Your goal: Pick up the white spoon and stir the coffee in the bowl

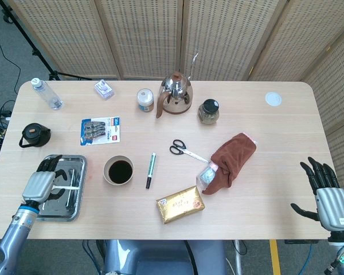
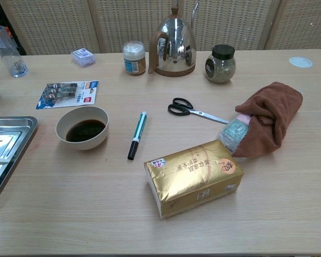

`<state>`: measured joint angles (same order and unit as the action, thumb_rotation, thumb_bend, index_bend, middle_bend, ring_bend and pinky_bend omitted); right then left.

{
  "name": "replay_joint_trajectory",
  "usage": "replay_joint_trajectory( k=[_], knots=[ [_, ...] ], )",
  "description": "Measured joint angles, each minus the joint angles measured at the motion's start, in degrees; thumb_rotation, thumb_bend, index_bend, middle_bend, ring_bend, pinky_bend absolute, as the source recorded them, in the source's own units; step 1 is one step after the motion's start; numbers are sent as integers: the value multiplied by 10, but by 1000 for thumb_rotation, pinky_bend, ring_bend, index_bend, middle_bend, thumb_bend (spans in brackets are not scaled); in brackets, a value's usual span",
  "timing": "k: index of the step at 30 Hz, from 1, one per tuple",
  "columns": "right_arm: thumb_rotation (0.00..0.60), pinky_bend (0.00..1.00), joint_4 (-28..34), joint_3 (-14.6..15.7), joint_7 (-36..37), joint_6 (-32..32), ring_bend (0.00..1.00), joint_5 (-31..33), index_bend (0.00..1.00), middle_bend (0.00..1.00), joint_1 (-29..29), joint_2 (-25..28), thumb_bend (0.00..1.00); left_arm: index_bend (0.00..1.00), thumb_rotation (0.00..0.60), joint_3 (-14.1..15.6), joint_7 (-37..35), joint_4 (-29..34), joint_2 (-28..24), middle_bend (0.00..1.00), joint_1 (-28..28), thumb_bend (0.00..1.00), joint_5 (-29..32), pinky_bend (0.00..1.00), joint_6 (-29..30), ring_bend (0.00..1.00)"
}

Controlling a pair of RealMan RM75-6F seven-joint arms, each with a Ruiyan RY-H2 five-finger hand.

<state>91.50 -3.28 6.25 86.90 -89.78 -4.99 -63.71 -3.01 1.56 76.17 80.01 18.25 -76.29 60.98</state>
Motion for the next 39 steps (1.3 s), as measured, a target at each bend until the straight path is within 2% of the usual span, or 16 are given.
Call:
replay_joint_trajectory(
  k=[5,19,39],
  knots=[
    [600,0,0,-1,3,-1,0,2,0,0,0,1,0,496,600,9,-22,-26,13,0,8,327,-15,0,-12,0],
    [600,0,-1,0,4,-4,0,3,0,0,-1,1,0,497,600,21,-25,-63,41,0,17,331,-20,0,-25,0],
    [600,0,0,-1,7,-4,0,4,0,0,-1,2,0,505,600,23,-17,-85,60,0,24,357,-8,0,-39,0]
  ],
)
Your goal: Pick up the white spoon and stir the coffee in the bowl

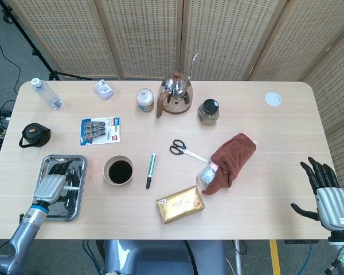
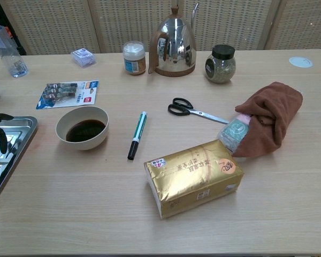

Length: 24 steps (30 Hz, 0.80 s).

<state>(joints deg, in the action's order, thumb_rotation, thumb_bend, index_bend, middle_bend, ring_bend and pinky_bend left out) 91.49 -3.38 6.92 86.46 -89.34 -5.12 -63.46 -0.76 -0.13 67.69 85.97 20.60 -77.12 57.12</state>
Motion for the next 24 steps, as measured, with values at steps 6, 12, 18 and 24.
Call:
replay_joint_trajectory(
  k=[6,12,18,24],
  knots=[
    [600,0,1,0,1,0,0,-1,0,0,0,1,0,506,600,0,2,-15,11,0,1,358,1,0,-1,0],
    [600,0,1,0,4,0,0,0,0,0,0,2,0,511,600,0,0,-25,18,0,3,360,1,0,-4,0],
    [600,0,2,0,4,0,0,0,0,0,0,2,0,514,600,4,-1,-33,24,0,4,361,-4,0,-4,0],
    [600,0,2,0,6,0,0,1,0,0,0,3,0,524,600,4,-2,-36,27,0,4,369,-6,0,-1,0]
  ],
)
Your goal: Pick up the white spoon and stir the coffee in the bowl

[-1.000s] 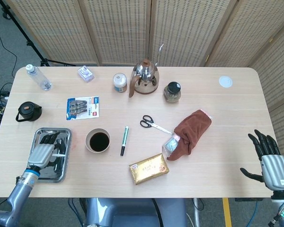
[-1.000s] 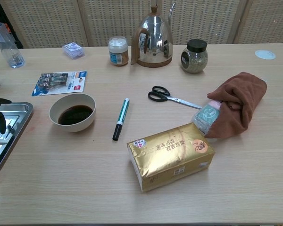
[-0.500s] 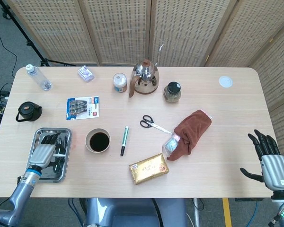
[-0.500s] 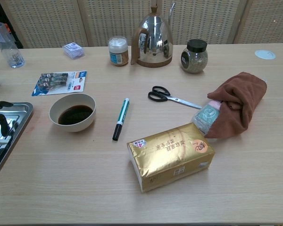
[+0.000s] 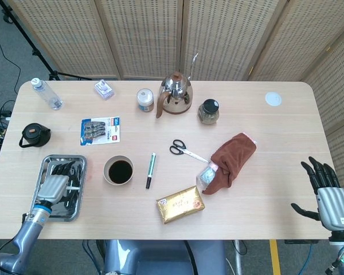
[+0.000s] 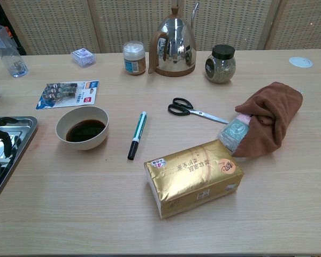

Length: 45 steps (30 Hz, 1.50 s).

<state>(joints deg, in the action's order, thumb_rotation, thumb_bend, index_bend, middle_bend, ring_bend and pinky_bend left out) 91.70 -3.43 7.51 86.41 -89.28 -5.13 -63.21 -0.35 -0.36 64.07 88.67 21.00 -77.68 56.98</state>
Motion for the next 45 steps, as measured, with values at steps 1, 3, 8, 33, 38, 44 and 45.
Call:
replay_joint_trajectory(
  k=[1,3,8,33,38,44,45],
  knots=[
    [600,0,0,0,0,0,0,0,0,0,0,0,0,526,600,0,0,0,1,0,0,371,0,0,1,0],
    [600,0,0,0,0,-1,0,0,0,0,0,0,0,532,600,0,1,-1,1,0,0,379,0,0,1,0],
    [600,0,1,-1,1,0,0,1,0,0,0,1,0,542,600,-1,5,0,2,0,0,386,7,0,-5,0],
    [600,0,3,0,3,0,0,1,0,0,0,2,0,594,600,-6,2,39,-21,0,-6,418,1,0,22,0],
    [600,0,3,0,3,-2,0,2,0,0,0,2,0,594,600,-7,-8,68,-40,0,-10,418,-9,0,40,0],
    [600,0,2,-1,3,-6,0,6,0,0,-1,1,0,594,600,-10,-71,113,-68,0,-15,411,-47,0,88,0],
    [600,0,2,-1,3,-7,0,7,0,0,-1,1,0,594,600,-10,-90,117,-70,0,-16,411,-57,0,99,0]
  ],
)
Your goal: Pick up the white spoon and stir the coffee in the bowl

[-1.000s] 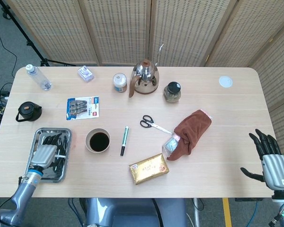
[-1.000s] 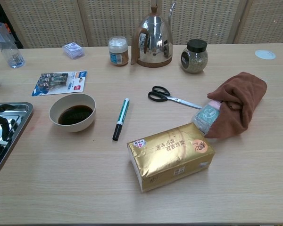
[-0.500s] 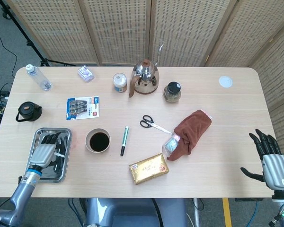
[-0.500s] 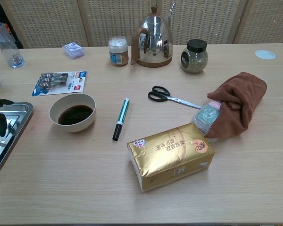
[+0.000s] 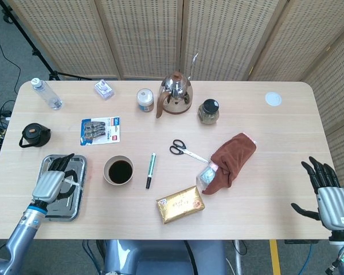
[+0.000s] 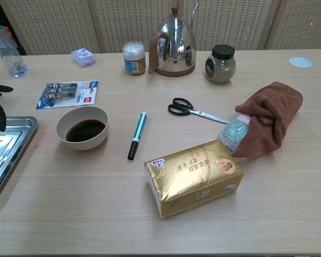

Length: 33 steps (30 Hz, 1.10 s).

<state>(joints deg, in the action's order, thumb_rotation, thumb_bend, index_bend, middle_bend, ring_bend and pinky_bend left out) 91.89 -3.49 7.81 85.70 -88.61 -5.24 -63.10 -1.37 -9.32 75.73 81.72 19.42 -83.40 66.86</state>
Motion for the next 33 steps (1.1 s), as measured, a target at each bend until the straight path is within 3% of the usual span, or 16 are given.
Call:
replay_joint_trajectory(
  k=[9,17,22,33],
  knots=[
    [600,0,-5,0,-8,-8,0,6,0,0,-3,-5,0,604,600,-9,-269,13,-4,0,13,405,-88,0,93,0],
    [600,0,-11,-2,-8,-13,0,12,0,0,-5,-7,0,612,600,-40,-473,46,24,0,49,406,-74,0,88,0],
    [600,0,-13,-5,-4,-16,0,17,0,0,-6,-7,0,612,600,-52,-527,41,63,0,77,410,-48,0,47,0],
    [600,0,-18,-8,5,-29,0,29,0,0,-9,-7,0,616,600,-67,-562,-36,135,0,89,417,-12,0,26,0]
  ],
)
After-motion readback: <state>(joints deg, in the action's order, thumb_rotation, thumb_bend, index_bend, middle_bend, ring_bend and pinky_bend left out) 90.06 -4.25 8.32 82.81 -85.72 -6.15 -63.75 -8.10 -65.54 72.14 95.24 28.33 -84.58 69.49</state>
